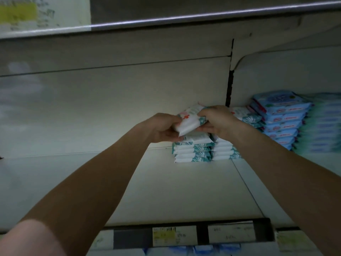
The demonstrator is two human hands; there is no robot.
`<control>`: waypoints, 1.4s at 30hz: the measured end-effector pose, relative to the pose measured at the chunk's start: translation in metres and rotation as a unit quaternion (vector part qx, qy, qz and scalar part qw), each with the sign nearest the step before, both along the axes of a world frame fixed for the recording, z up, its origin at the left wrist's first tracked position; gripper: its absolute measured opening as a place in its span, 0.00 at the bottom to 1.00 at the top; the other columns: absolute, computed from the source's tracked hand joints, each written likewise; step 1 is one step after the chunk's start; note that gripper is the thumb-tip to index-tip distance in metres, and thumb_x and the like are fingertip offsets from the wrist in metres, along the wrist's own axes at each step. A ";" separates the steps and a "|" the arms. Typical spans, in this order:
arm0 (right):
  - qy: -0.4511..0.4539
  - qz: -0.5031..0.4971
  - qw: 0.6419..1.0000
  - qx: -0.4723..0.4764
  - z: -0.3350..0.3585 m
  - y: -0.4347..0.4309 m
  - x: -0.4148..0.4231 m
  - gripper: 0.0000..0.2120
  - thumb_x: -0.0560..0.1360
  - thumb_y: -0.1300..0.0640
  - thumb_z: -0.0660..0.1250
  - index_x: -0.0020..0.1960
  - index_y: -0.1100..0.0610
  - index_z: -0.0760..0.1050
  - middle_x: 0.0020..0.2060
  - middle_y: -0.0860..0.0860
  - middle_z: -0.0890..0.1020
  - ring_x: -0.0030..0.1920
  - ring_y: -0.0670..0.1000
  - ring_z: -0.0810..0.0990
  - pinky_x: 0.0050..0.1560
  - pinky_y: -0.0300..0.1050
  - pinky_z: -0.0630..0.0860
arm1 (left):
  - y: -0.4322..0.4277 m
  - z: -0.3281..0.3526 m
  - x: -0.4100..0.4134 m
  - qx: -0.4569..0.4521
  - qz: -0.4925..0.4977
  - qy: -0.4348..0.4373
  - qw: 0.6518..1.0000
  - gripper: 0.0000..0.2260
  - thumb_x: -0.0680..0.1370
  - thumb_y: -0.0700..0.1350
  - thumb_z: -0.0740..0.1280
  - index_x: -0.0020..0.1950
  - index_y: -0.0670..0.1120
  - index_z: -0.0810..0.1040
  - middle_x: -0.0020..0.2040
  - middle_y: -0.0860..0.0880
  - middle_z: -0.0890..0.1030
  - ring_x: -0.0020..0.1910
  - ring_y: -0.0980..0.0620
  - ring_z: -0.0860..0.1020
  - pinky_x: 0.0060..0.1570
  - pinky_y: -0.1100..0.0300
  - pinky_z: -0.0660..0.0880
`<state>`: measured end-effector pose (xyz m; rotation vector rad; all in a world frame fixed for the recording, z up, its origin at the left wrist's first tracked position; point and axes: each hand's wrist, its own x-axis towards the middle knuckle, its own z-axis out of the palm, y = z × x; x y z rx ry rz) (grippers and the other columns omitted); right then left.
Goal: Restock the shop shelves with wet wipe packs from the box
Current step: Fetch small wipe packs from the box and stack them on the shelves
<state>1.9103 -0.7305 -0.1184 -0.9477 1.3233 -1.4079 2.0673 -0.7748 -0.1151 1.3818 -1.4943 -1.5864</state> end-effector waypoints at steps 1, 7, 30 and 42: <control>0.036 0.001 0.999 0.005 0.001 0.002 -0.002 0.03 0.76 0.68 0.65 0.49 0.63 0.75 0.44 0.58 0.79 0.41 0.53 0.81 0.32 0.41 0.81 | -0.002 -0.002 -0.003 -0.008 0.013 0.021 1.000 0.13 0.80 0.40 0.64 0.64 0.38 0.72 0.48 0.42 0.80 0.44 0.47 0.81 0.42 0.54 0.81; 0.216 -0.018 0.976 0.002 -0.008 0.007 -0.010 0.08 0.76 0.66 0.67 0.39 0.61 0.74 0.41 0.54 0.77 0.37 0.51 0.79 0.37 0.46 0.82 | -0.013 -0.012 -0.001 -0.027 0.065 0.051 0.996 0.12 0.77 0.39 0.69 0.60 0.37 0.75 0.53 0.41 0.80 0.42 0.49 0.80 0.34 0.57 0.81; 0.796 0.009 0.604 -0.046 -0.057 -0.014 0.027 0.12 0.77 0.52 0.62 0.54 0.58 0.77 0.52 0.55 0.80 0.51 0.55 0.78 0.42 0.42 0.68 | -0.011 -0.031 0.038 0.010 0.152 0.222 0.963 0.13 0.81 0.35 0.59 0.66 0.37 0.70 0.61 0.37 0.76 0.56 0.40 0.77 0.48 0.47 0.75; 0.750 -0.111 0.643 -0.107 -0.014 -0.003 0.004 0.14 0.79 0.60 0.60 0.35 0.57 0.73 0.39 0.55 0.79 0.40 0.54 0.76 0.38 0.41 0.66 | -0.027 -0.025 0.046 -0.012 0.177 0.224 0.958 0.07 0.82 0.36 0.60 0.60 0.39 0.70 0.55 0.38 0.75 0.51 0.40 0.78 0.48 0.45 0.75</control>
